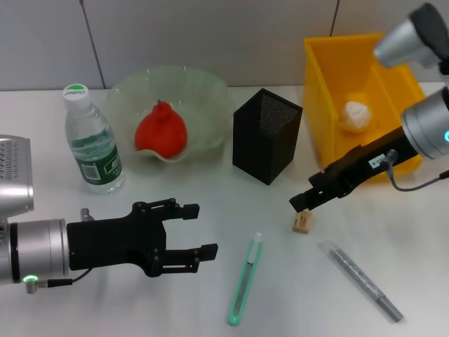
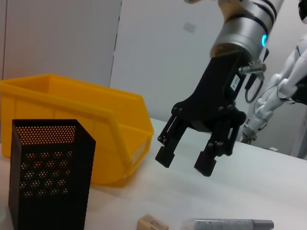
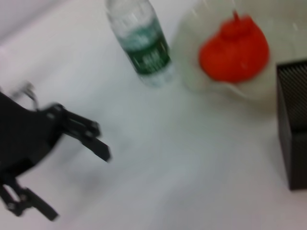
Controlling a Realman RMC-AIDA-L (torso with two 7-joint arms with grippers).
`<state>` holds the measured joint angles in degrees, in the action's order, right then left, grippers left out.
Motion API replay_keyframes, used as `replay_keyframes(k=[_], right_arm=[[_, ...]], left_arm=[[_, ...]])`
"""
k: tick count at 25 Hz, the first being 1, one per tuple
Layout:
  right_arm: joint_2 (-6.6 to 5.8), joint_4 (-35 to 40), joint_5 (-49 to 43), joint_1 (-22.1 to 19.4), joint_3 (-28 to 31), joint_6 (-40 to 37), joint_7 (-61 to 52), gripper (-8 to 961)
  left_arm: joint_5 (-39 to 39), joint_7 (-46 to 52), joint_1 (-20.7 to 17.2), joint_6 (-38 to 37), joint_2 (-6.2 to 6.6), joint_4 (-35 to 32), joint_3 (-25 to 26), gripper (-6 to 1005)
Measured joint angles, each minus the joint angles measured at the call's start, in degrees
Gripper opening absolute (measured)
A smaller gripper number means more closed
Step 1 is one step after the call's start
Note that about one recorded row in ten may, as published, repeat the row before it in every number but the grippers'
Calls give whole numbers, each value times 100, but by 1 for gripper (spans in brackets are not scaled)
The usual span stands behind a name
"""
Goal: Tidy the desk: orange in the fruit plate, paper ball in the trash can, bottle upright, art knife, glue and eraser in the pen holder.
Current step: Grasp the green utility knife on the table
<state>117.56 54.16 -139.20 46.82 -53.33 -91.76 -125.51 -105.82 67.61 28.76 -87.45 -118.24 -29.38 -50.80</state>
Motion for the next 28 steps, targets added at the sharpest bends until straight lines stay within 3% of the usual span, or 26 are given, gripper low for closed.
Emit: replay_keyframes(k=[7,17,22,23,28], right_arm=[[-8,-160,-571,715,-381,-147,-948,742],[40,-947,-586,1363,-793,-278,-1035,742],[157,-1063,-593,1438,-1592,45,-969,743],[181,-1053,-574,1432,-1975,214,-874,743],[201,-1049,-515,1421,-2246,344,-295,743]], left_arm=[[0,5,0,25,5,14,0,814],[-128,60,-2,91,1,12,0,814],[-132,64,-3,105,-5,16,4,814],[-132,64,-12,114,-6,16,7,814],[-133,174,-56,126,24,-18,14,814]])
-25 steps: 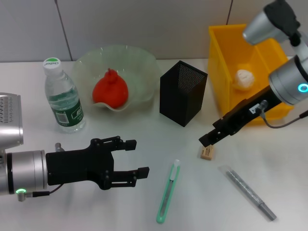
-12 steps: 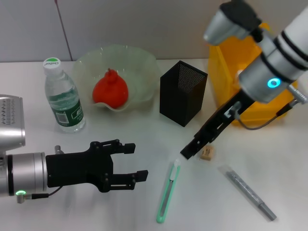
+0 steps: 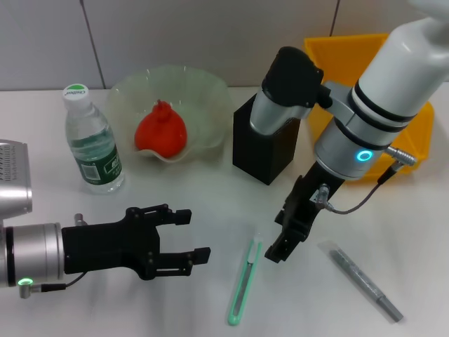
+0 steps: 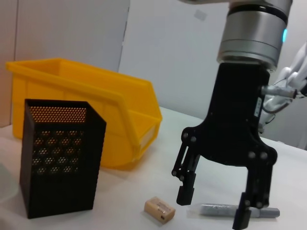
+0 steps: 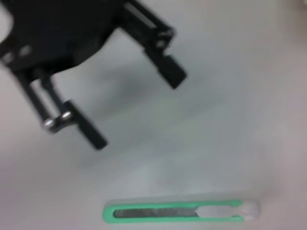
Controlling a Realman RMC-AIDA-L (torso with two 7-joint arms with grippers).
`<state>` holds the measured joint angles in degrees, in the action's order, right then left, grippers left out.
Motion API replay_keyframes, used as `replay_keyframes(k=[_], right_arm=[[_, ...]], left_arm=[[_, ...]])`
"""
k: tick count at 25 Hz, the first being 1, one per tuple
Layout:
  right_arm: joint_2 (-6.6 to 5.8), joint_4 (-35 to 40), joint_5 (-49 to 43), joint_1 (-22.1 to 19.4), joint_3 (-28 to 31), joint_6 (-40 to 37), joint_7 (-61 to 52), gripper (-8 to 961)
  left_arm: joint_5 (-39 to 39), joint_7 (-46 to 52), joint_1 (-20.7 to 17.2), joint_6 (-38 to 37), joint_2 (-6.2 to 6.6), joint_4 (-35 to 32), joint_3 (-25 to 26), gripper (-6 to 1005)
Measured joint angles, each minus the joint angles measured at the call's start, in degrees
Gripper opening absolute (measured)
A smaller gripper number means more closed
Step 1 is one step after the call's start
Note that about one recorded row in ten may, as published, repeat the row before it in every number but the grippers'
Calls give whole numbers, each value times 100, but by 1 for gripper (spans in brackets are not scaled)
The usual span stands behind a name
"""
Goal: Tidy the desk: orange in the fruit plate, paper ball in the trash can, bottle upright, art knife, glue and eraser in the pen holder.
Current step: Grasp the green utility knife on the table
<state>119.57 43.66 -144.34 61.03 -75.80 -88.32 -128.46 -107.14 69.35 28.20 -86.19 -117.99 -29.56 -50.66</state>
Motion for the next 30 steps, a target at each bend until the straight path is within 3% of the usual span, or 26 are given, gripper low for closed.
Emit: replay_keyframes(k=[13,22,30], right_arm=[[5,536,171,71,-175,-392,2719,743],[21,1263,353,94,-1621,-575,3760,743],[31,1556,575,135,-2101,-525,4347,743]], left_arm=[[1,114,-20,-52,49,-24,42,813],[20,101,-90,-43,49,-26,51,813],[36,111,-236,-86,18,-165,61,813]])
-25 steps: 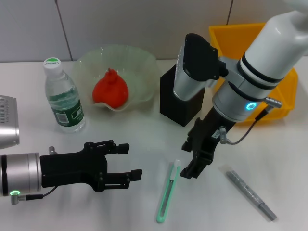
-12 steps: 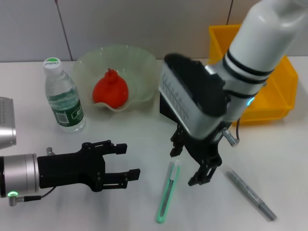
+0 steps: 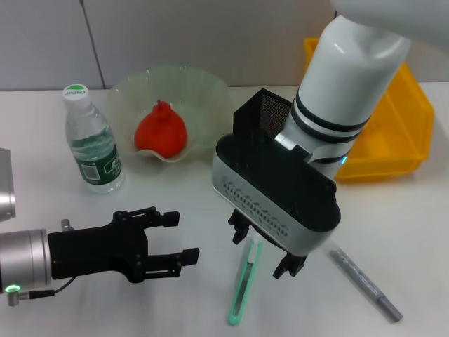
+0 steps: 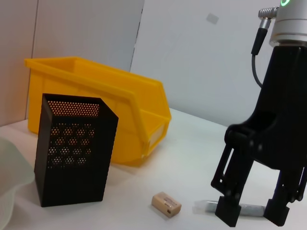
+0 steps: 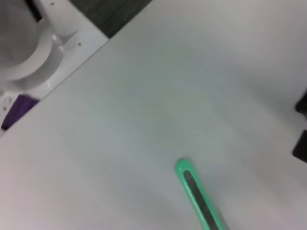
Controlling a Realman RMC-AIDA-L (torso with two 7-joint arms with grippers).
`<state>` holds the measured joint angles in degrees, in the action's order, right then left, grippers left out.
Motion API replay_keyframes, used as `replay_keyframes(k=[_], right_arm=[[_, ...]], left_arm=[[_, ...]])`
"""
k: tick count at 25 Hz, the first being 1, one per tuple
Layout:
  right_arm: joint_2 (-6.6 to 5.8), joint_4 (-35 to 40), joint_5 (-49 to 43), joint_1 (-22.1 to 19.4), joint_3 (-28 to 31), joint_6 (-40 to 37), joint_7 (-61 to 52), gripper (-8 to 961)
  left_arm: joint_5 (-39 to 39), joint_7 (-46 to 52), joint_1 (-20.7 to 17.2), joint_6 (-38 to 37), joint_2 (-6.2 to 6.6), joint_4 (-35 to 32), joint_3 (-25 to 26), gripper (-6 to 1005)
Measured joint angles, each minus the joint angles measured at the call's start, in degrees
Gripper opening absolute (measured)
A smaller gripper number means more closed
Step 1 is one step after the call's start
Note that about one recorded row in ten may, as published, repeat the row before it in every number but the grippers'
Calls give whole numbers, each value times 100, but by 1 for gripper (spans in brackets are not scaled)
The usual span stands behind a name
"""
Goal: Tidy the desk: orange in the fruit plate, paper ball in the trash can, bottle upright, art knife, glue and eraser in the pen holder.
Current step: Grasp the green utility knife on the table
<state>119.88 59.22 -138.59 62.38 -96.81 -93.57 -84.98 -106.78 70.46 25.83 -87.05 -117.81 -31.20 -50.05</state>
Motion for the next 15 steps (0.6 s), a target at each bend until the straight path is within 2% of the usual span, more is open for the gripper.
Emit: replay_keyframes(k=[10,15], right_arm=[[-3,-248,-385,34,-202,234,1058,742],[-2,-293,-431,37,-205,271,1160,742]], left_arm=[[10,25,4,86,-52,12,62,813],[15,32,-16,153,-57,21,104,813]])
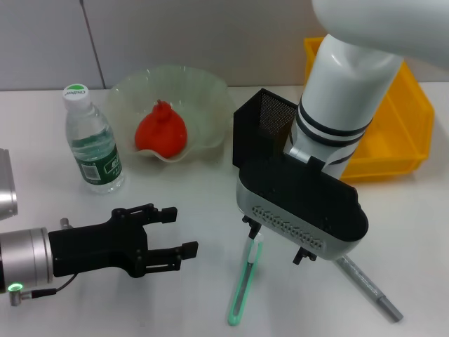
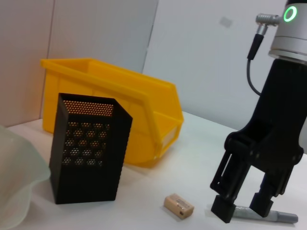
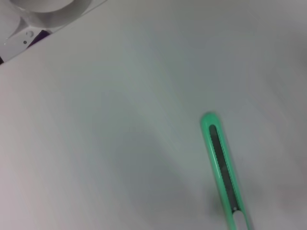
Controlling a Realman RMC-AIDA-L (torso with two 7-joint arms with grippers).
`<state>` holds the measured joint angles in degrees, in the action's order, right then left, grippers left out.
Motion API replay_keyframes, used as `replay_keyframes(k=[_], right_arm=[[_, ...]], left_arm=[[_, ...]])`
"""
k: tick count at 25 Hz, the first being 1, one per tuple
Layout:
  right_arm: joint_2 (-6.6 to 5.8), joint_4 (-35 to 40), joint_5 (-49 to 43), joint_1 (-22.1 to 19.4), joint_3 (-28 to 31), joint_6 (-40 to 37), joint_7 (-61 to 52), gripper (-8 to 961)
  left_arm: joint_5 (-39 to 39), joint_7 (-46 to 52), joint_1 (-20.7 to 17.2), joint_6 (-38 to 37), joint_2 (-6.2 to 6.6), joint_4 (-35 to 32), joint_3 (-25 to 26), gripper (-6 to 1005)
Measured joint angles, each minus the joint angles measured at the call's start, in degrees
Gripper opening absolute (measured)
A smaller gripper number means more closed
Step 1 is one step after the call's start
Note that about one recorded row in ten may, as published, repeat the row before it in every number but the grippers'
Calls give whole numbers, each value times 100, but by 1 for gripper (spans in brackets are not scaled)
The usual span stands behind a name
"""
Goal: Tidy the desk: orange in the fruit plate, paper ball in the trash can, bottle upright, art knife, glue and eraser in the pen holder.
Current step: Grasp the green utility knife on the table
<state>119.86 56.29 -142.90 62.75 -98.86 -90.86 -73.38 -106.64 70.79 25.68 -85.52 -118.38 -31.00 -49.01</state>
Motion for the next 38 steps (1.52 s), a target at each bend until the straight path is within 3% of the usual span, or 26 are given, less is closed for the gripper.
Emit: replay_keyframes(k=[11,29,38], right_arm=[[0,-79,9,15,-24,99,230,742],[3,-1130,460,435,-401,904,857,743],[-2,-913,496,303,-301,981,520,743]], left_arm=[[3,-9,-40,54,-4,24,50,812],[3,10,-71,65,-12,52,50,812],[73,21,-83,64,-17,75,50,812]])
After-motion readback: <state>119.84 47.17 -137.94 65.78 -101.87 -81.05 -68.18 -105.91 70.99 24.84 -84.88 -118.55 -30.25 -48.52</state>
